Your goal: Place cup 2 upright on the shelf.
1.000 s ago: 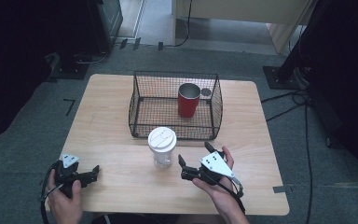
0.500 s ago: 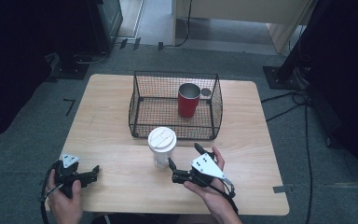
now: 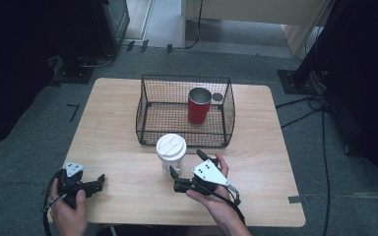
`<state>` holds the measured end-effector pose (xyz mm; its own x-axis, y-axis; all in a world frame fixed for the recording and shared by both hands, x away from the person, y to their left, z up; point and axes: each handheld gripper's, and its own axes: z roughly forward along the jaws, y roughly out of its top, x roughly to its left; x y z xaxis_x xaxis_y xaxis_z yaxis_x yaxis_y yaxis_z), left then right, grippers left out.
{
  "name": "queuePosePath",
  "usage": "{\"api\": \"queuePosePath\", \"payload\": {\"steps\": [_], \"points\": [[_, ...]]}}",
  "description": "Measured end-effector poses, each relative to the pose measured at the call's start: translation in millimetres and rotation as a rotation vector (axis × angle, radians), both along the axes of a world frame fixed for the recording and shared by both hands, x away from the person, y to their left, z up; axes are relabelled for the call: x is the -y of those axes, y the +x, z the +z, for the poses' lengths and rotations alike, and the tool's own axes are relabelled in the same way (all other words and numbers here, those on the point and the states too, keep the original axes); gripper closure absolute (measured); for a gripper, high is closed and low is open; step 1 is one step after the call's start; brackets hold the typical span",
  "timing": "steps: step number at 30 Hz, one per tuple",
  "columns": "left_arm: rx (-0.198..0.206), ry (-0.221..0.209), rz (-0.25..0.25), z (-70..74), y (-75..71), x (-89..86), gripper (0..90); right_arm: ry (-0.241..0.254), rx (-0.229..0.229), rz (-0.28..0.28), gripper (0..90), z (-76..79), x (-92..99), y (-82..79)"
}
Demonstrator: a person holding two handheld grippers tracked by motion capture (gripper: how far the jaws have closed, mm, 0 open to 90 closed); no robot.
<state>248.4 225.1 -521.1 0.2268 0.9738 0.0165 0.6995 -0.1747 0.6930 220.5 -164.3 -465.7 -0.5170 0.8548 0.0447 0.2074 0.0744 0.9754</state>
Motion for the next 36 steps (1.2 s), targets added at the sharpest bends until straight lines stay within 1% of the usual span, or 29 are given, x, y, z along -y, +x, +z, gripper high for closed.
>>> {"api": "queuePosePath", "payload": {"steps": [8, 18, 19, 20, 23, 31, 32, 36], "points": [[0.000, 0.000, 0.000, 0.0, 0.0, 0.0, 0.0, -0.001, 0.001, 0.013, 0.5, 1.4, -9.2, 5.2], [0.000, 0.000, 0.000, 0.0, 0.0, 0.0, 0.0, 0.007, -0.014, 0.033, 0.7, -0.7, -20.8, 12.4], [0.000, 0.000, 0.000, 0.0, 0.0, 0.0, 0.0, 0.008, -0.013, 0.035, 2.2, -0.8, -23.0, 13.7], [0.000, 0.000, 0.000, 0.0, 0.0, 0.0, 0.0, 0.008, -0.007, 0.031, 3.7, -1.0, -24.0, 14.1], [0.000, 0.000, 0.000, 0.0, 0.0, 0.0, 0.0, 0.008, -0.006, 0.033, 4.3, -1.2, -25.7, 15.1], [0.000, 0.000, 0.000, 0.0, 0.0, 0.0, 0.0, 0.016, -0.014, 0.025, 7.4, -3.9, -31.9, 19.8], [0.000, 0.000, 0.000, 0.0, 0.0, 0.0, 0.0, 0.021, -0.008, 0.020, 8.9, -4.6, -33.5, 20.2], [0.000, 0.000, 0.000, 0.0, 0.0, 0.0, 0.0, 0.028, -0.011, 0.009, 10.7, -5.5, -35.0, 21.7]]}}
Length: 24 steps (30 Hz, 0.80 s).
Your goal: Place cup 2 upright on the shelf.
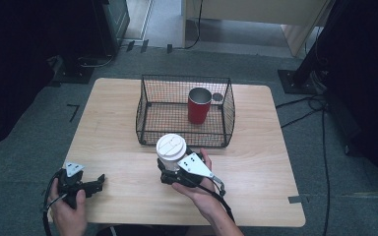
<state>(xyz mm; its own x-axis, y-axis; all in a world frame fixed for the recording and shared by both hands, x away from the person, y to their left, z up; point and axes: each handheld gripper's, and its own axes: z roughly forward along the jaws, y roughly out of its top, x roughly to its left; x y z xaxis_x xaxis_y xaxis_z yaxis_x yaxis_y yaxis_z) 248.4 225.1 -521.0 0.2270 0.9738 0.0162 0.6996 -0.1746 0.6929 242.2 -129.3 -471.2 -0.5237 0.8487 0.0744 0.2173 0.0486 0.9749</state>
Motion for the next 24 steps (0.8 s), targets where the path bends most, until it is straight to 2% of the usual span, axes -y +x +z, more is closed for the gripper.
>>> {"api": "queuePosePath", "payload": {"steps": [4, 14, 24], "points": [[0.000, 0.000, 0.000, 0.0, 0.0, 0.0, 0.0, 0.005, -0.002, -0.017, 14.1, -1.4, -1.3, 3.4], [0.000, 0.000, 0.000, 0.0, 0.0, 0.0, 0.0, 0.013, -0.001, -0.027, 15.5, -2.7, -4.0, 5.6], [0.000, 0.000, 0.000, 0.0, 0.0, 0.0, 0.0, 0.015, 0.028, -0.004, 16.0, 1.5, -10.1, 5.7]]}}
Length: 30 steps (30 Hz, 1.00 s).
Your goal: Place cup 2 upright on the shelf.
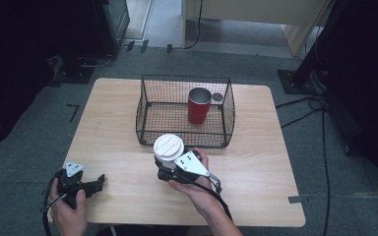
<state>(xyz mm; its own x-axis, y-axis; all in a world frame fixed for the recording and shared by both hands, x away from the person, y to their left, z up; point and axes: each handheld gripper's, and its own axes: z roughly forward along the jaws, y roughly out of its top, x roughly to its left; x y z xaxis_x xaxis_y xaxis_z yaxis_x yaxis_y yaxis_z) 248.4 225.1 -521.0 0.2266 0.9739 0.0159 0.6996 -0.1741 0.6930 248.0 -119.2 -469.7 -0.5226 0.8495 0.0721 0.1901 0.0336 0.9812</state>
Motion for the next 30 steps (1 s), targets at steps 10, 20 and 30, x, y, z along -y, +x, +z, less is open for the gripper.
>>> {"api": "queuePosePath", "payload": {"steps": [10, 20, 30], "points": [[0.001, -0.001, 0.000, 0.0, 0.0, 0.0, 0.0, 0.020, 0.013, 0.011, 16.1, 10.2, -7.5, 4.1], [0.002, -0.001, 0.001, -0.1, 0.1, 0.1, 0.0, 0.041, 0.035, 0.017, 16.1, 27.9, -12.0, 11.7], [0.001, -0.002, 0.002, 0.0, 0.0, 0.1, 0.0, 0.060, 0.084, -0.015, 16.1, 49.2, -14.7, 23.8]]}}
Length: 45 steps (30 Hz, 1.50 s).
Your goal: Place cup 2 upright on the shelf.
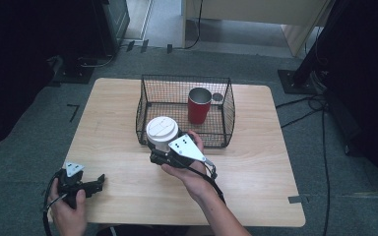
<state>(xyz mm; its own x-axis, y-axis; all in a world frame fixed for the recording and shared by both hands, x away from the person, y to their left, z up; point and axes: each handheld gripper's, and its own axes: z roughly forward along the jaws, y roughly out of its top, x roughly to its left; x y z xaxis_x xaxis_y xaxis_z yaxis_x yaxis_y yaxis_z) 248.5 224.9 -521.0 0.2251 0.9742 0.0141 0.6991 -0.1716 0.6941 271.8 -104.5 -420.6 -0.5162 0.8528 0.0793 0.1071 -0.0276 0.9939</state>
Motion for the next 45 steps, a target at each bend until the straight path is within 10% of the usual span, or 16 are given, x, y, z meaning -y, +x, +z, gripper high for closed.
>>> {"api": "queuePosePath", "payload": {"steps": [45], "points": [[-0.003, 0.001, 0.001, 0.3, 0.5, 0.6, 0.0, 0.044, 0.167, -0.120, 16.0, 49.6, -16.1, 50.9]]}}
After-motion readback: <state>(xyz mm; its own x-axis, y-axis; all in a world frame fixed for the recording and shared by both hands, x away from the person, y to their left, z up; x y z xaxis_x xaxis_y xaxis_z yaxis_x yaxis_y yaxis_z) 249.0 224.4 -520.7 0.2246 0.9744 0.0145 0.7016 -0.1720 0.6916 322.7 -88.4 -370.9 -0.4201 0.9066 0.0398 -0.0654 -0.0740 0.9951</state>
